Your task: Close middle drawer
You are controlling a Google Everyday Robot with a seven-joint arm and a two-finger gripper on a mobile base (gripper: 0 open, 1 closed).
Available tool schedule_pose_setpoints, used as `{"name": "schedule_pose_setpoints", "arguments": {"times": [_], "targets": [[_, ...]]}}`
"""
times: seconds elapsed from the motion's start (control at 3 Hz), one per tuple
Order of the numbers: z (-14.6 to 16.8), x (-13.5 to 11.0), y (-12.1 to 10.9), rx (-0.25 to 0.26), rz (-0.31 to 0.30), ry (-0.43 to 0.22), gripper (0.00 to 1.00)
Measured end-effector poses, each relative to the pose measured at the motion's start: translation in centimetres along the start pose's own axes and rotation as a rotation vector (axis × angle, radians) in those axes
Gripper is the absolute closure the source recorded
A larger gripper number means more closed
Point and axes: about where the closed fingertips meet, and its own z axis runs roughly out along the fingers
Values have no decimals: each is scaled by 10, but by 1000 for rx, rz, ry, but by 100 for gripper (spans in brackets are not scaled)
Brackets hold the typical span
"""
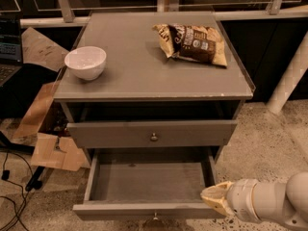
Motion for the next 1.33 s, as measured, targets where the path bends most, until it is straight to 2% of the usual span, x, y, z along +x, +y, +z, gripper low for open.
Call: {"name": "schedule_pose_setpoints", "arguments": {"times": [0.33, 0.67, 1.33], "targets": [[23, 29, -5, 22, 52, -19, 100], [55, 65, -14, 35, 107, 5, 100], [107, 121, -23, 32, 181, 97, 100]]}}
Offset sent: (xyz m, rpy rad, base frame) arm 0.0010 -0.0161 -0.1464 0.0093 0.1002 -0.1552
